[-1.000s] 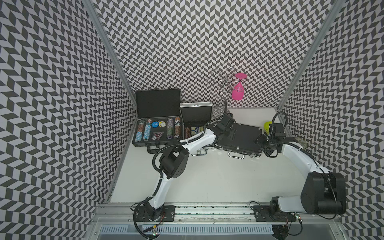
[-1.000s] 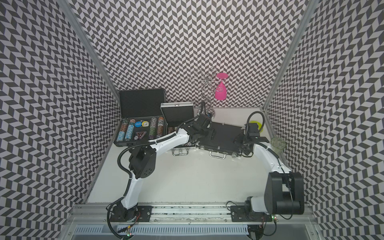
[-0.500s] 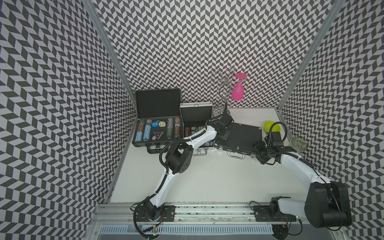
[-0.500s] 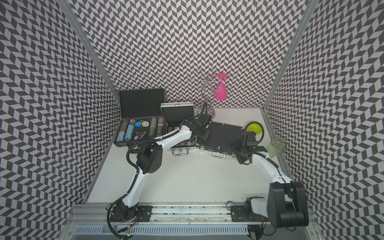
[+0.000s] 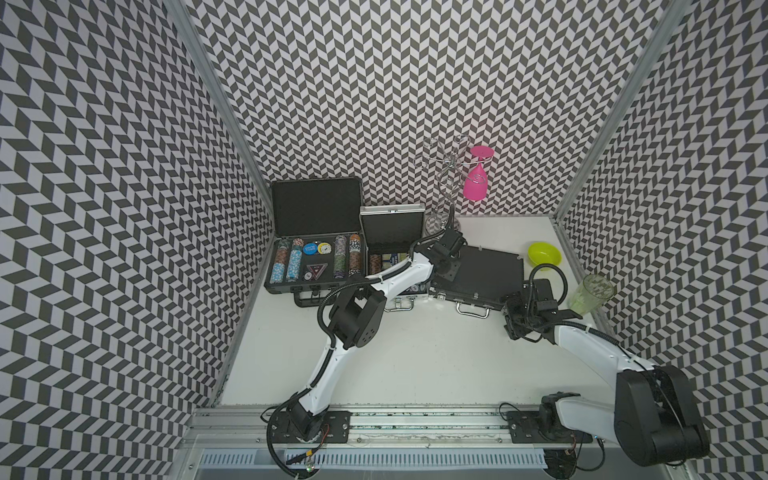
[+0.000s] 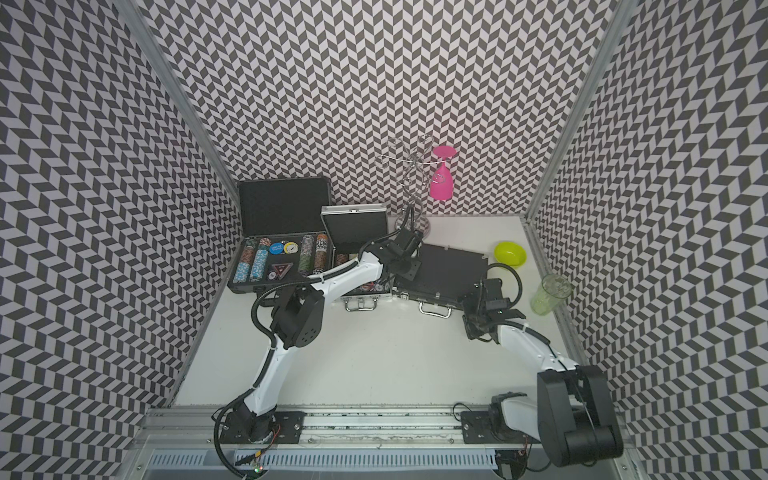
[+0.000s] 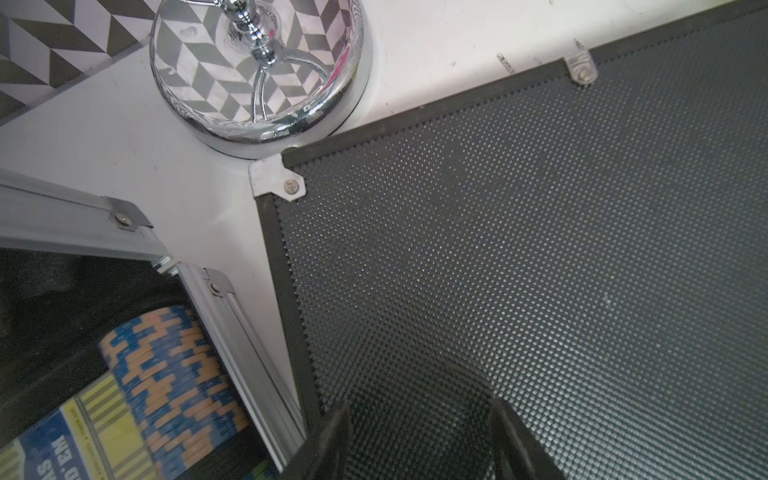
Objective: Close the poker set cases
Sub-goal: Fasten the fastener on the poker set case.
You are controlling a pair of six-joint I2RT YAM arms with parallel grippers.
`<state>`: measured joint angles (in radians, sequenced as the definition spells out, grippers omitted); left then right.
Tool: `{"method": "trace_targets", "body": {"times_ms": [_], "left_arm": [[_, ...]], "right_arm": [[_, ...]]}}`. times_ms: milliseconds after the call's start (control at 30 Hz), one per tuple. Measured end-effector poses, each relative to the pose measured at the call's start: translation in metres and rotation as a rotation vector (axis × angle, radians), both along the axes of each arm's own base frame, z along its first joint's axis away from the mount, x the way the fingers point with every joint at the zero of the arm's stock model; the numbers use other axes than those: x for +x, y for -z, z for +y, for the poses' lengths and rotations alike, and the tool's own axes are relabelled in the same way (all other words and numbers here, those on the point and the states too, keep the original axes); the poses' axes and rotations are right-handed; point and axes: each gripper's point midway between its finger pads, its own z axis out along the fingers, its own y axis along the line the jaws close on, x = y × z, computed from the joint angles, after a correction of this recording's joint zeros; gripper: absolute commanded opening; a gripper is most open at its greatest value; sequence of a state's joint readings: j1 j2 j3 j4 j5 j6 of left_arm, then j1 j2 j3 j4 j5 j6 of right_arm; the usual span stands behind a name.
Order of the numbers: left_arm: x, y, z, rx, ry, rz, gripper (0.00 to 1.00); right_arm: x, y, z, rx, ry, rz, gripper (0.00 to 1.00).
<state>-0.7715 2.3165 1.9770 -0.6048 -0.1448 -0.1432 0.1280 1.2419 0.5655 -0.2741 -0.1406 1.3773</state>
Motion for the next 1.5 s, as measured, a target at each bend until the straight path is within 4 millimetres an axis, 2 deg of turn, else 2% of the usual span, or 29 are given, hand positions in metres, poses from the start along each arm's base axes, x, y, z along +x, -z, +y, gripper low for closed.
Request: {"method": "trace_targets", "body": {"times_ms": [167,567,967,1500], "left_arm": [[-0.001,0.001,0.0,-0.007,0.005,-0.008,0.53],[0.0,0.001,0.001,-0.019,0.013,-0.021,0.52],[0.0,0.001,0.002,-0.022,0.016,-0.025,0.51],[0.001,0.001,0.003,-0.024,0.019,-0.024,0.49]], "right_arm": [[0.01,-0.003,-0.002,0.002,0.029,-0.038,0.82],[0.029,0.002,-0.004,-0.002,0.061,-0.046,0.79],[0.029,0.004,-0.013,-0.034,0.112,-0.05,0.82],[0.034,0.005,-0.015,-0.013,0.159,-0.074,0.8]]}}
